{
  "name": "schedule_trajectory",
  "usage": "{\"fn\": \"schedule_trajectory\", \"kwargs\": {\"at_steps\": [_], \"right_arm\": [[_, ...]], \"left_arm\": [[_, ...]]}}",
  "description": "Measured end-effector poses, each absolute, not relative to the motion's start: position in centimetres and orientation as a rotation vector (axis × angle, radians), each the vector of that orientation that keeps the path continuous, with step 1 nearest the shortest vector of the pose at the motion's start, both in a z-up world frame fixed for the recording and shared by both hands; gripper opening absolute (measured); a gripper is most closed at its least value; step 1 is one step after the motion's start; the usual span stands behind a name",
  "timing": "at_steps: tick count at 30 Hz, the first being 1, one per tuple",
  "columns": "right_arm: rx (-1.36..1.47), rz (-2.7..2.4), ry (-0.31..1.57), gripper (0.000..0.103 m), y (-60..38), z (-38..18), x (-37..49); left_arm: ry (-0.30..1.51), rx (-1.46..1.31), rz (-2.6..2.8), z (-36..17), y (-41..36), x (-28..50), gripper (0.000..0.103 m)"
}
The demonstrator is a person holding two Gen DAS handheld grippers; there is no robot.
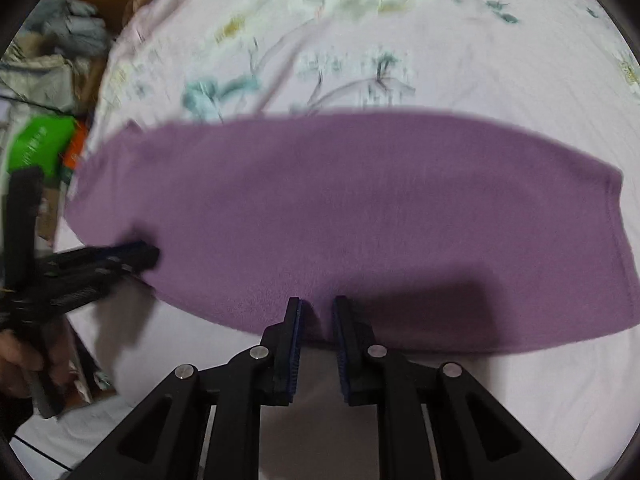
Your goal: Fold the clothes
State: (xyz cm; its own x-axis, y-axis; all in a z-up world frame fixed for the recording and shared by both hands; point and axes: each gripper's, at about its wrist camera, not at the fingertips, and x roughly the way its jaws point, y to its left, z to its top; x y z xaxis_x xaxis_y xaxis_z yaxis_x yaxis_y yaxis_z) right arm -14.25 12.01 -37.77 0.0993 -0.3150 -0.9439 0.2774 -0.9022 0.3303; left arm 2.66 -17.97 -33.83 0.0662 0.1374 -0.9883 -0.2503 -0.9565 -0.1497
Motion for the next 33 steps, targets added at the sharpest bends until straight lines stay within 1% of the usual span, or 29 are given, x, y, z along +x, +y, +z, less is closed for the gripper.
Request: {"fn": "schedule_trajectory", "kwargs": {"at_steps": [3,8,17,21,24,27,29,31,33], "right_arm": [[1.933,-1.847,-0.063,0.018,10.9,-37.0,-14.7],[1.877,-1.859,0.002,0.018,6.6,-35.7,-15.3],[1.882,-1.880,-0.071,0.018,-2.5,-35.8,-14.9],[1.878,-1.854,-0.054,0.018,-8.1,-36.8,-15.0],[1.871,-1.835,-0.052,0.018,-11.4,-37.3,-15.2],[1.841,-1.811,-0.047,0.018,-14.8,-37.0,-15.3],[1.823,-1.780,-0.033,0.018,-17.2,-37.1,-15.2],[1.812,-1.750,-0.001,0.018,-19.3,-37.3,-14.9],[1.811,-1.719,0.027,0.018,-20.7,-37.8,-14.4]], "left_arm": [[0.074,-2.040,1.976,-33.2,-19.4,2.6,0.036],[0.082,-2.019,2.079,-33.1,-23.4,-0.5,0.036],[0.172,-1.971,2.317,-34.3,-38.9,-12.4,0.036],[0.115,-2.045,2.286,-36.9,-44.7,-15.5,0.036],[0.044,-2.034,2.232,-37.2,-46.8,-15.4,0.036],[0.082,-1.995,2.229,-35.9,-48.2,-13.4,0.036],[0.069,-2.012,2.237,-35.4,-50.1,-11.8,0.036],[0.034,-2.051,2.257,-35.2,-52.4,-10.0,0.036],[-0.040,-2.067,2.259,-35.2,-54.1,-8.6,0.036]]}}
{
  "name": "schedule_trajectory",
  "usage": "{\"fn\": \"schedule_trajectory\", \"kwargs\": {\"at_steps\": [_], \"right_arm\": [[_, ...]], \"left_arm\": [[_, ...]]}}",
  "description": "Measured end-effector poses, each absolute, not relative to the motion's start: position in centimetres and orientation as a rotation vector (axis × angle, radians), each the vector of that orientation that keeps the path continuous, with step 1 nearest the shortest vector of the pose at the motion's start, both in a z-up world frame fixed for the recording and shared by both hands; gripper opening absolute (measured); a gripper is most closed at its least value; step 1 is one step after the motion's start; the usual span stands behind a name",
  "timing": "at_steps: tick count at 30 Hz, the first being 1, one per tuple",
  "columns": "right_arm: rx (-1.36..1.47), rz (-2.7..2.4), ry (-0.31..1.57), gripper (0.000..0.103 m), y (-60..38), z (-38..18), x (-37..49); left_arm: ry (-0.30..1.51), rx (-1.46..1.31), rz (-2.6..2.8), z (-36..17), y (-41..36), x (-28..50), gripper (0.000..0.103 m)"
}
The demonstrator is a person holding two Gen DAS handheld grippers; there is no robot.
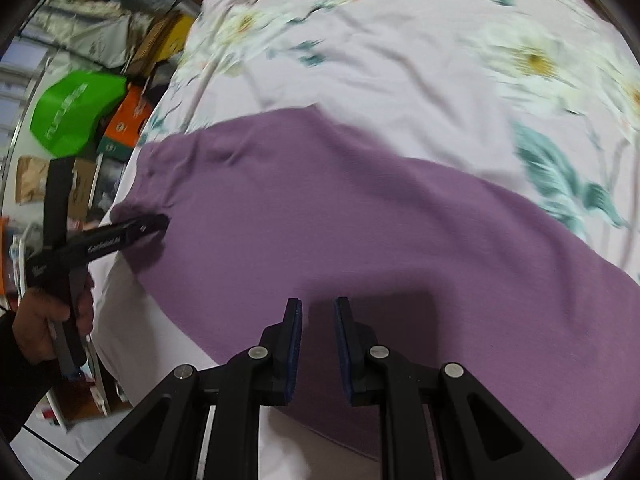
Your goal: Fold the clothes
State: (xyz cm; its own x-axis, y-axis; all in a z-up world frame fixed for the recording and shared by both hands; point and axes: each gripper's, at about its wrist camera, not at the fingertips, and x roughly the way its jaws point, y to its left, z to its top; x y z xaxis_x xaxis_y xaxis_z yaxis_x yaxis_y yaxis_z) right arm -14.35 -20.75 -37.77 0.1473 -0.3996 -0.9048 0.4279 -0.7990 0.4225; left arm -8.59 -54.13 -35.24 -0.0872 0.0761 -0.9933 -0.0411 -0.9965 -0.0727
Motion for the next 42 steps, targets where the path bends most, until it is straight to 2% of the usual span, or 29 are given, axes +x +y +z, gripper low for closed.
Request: {"fn": "schedule_trajectory", "kwargs": {"at_steps": [2,5,7,12,14,20,22,23,28,33,36,42], "right_arm": [[1.852,-1.677,0.070,0.018,-21.5,-39.0,-13.7],[1.901,-1.623,0.127,0.018,-22.5,-40.5,-12.6],[1.884,-1.619,0.148,0.018,-22.7,-40.2,-12.3],[1.838,-1.685,0.169,0.018,-22.2,-39.3,-13.3],[1.827,-1.749,0.122,0.018,-21.3,-39.1,-15.0],[1.763,-1.881,-0.017,0.018,-20.0,-40.1,-20.4],[1.842,-1.924,-0.051,0.007,-18.4,-41.8,-22.0],[1.848,-1.942,-0.107,0.007,-17.7,-41.8,-22.5],[1.822,-2.015,-0.200,0.012,-13.8,-39.3,-21.3],[1.873,-1.924,-0.165,0.012,-12.3,-39.4,-16.5],[1.964,-1.859,-0.127,0.011,-11.5,-40.8,-14.1],[1.889,-1.910,-0.115,0.012,-8.0,-38.4,-11.4]], "left_arm": [[-0.105,-2.072,2.256,-35.2,-55.4,-7.3,0.036],[-0.110,-2.054,2.258,-34.6,-55.5,-7.3,0.036],[-0.104,-2.046,2.267,-33.4,-55.2,-9.9,0.036],[-0.178,-2.069,2.259,-34.3,-58.3,-11.2,0.036],[-0.161,-2.069,2.259,-32.0,-60.5,-8.6,0.036],[-0.072,-2.062,2.236,-32.5,-57.9,-10.0,0.036],[-0.057,-2.085,2.221,-33.3,-57.6,-9.9,0.036],[-0.057,-2.084,2.223,-33.2,-57.7,-9.8,0.036],[-0.065,-2.063,2.242,-31.9,-56.8,-9.9,0.036],[-0.043,-1.990,2.212,-31.7,-52.0,-11.2,0.036],[-0.034,-1.975,2.165,-33.7,-46.8,-12.9,0.036],[0.010,-1.918,2.069,-34.3,-38.4,-12.1,0.036]]}}
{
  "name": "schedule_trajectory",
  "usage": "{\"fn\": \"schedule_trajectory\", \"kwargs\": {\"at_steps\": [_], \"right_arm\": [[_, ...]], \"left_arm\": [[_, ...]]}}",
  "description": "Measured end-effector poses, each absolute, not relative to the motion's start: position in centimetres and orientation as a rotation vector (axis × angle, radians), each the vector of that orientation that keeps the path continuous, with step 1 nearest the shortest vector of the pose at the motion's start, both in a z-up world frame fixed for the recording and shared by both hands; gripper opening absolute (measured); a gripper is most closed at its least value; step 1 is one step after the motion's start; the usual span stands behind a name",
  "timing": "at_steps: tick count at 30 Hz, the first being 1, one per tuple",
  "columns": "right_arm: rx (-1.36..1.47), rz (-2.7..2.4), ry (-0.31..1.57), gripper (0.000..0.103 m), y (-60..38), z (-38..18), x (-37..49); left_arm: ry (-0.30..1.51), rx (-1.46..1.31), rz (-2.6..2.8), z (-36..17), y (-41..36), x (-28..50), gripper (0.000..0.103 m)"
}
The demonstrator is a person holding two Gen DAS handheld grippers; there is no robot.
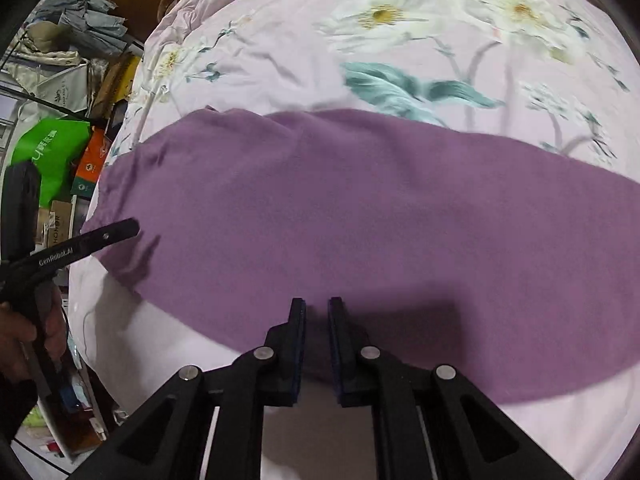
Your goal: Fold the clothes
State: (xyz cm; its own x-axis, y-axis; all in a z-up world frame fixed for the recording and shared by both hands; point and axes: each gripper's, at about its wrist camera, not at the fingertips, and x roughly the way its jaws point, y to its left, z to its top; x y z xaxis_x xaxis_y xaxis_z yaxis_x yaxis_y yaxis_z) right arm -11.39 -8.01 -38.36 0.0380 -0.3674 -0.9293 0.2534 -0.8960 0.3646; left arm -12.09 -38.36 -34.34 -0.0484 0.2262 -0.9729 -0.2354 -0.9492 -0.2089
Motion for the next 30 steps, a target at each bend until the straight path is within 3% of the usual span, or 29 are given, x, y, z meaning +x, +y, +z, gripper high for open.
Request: {"fn": "schedule_trajectory", "kwargs": {"at_steps": [3,10,13,17,24,27,30], "right_arm": [[1.933,-1.881,-0.210,0.009,-5.1,-38.9,-11.2],[1.871,-2.098,-0.300,0.026,4.3,-36.2,-13.8],[1.991,-2.142,-0.357,0.024,10.7,-37.8,-14.5],[1.929,-2.290,-0.517,0.026,19.6,-35.6,-14.6],[1.910,-2.307,-1.014,0.036,30.9,-37.1,-13.7],[1.845,-2.239,-1.149,0.037,32.7,-38.4,-13.7],[1.811,-2.195,-1.149,0.042,33.6,-38.8,-14.6]], "left_arm": [[0.049,-1.921,2.006,-34.5,-35.0,-10.7,0.036],[0.117,-1.908,1.910,-33.7,-27.9,-7.3,0.036],[0.139,-1.905,1.880,-31.8,-26.6,-4.7,0.036],[0.169,-1.889,1.858,-31.7,-22.0,-3.8,0.036],[0.234,-1.856,1.804,-31.9,-12.8,-3.0,0.036],[0.259,-1.843,1.785,-31.9,-10.0,-2.6,0.036],[0.281,-1.836,1.771,-31.9,-7.8,-2.3,0.036]]}}
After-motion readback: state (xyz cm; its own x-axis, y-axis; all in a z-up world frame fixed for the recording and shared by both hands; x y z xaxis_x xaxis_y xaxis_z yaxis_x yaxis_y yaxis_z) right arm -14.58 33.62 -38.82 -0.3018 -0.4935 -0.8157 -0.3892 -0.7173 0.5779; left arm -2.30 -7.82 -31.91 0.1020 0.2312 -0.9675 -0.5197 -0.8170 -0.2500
